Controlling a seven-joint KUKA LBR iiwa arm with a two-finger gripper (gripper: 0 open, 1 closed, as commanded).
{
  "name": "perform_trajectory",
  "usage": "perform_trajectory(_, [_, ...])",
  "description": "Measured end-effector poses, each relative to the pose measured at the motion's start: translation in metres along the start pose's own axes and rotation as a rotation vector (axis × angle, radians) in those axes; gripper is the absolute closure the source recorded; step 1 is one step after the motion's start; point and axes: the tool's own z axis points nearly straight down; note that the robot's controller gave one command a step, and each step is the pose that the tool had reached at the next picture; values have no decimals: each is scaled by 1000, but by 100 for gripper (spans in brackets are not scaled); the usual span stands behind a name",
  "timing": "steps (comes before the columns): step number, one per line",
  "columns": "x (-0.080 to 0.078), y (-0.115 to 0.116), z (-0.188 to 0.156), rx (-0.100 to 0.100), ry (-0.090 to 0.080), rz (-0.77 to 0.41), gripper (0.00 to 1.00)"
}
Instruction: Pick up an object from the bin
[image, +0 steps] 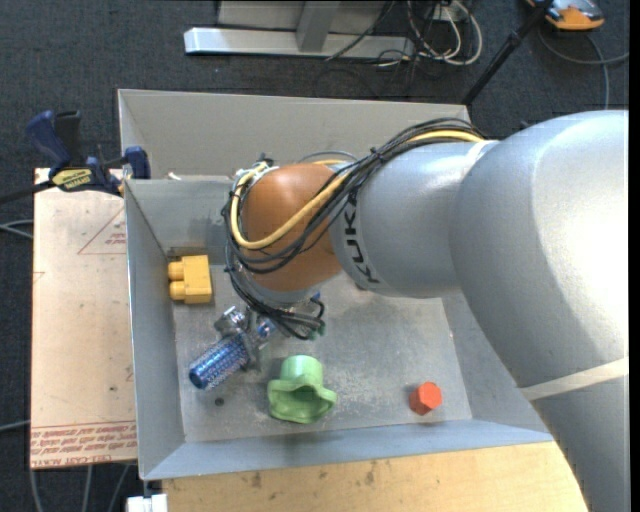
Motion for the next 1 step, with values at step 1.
perform_trajectory(1, [9, -29, -217, 6, -11, 20, 100])
